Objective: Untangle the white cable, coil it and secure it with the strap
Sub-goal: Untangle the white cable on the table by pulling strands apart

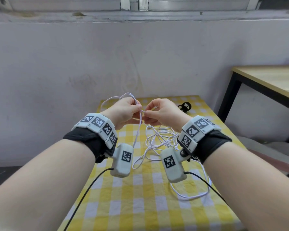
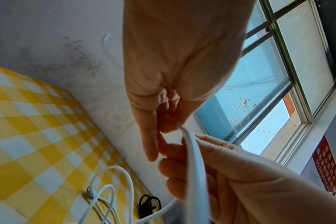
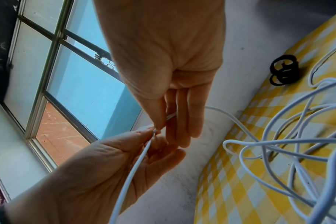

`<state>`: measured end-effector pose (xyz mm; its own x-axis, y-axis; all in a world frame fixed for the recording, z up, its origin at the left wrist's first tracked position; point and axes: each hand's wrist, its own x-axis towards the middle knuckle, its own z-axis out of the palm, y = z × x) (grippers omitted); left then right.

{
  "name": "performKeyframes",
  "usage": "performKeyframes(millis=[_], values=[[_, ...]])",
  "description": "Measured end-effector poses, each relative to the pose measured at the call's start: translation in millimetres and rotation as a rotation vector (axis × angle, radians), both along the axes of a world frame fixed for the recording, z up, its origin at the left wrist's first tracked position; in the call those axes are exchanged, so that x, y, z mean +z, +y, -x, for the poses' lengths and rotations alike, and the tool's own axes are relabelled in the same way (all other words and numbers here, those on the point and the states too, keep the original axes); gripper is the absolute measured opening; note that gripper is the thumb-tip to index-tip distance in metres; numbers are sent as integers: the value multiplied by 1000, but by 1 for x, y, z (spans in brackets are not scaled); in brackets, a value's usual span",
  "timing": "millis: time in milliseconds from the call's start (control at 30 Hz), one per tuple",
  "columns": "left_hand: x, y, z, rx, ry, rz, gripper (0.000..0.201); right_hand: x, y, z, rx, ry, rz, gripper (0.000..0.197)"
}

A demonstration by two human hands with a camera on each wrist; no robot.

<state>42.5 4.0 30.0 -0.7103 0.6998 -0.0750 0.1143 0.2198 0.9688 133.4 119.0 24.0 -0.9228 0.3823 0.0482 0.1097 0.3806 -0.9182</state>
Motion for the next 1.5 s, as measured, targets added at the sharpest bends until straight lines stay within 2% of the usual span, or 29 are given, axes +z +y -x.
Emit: performKeyframes(millis=[133,233,300,367,433,600,667,833,967,1133,1267,1400,1500], values=[[0,-1,-1,-8,-11,45,18,-1,3,0,-47,3,-51,11],[-2,-10,12,40,73,120,24,-3,16,-3,-188,16,-91,17],[-3,-21,26,52,244,271,28,-7,29,-6,-309,12,-99,22],[-3,-32,34,-8,403,495,27,-12,37,-7,-373,-9,-111,24],[-3,-39,37,-61,458,650,25,-16,40,-4,-414,-35,-145,24],[-8,-56,51,133,674,850,21,-25,51,4,-542,-68,-285,19],[-8,-66,58,194,745,943,22,-27,61,3,-619,-72,-273,19],[-7,-76,70,247,760,1111,13,-29,82,-2,-768,-88,-228,20],[-3,-83,74,399,770,1127,20,-33,90,-3,-800,-140,-247,18],[2,-81,72,573,779,1068,17,-37,95,-2,-828,-171,-246,19],[10,-79,78,643,816,843,3,-38,97,-4,-832,-206,-250,23],[27,-67,66,593,884,588,8,-26,82,-8,-746,-267,-366,22],[42,-53,49,500,901,443,10,-8,56,-6,-588,-96,-432,34]])
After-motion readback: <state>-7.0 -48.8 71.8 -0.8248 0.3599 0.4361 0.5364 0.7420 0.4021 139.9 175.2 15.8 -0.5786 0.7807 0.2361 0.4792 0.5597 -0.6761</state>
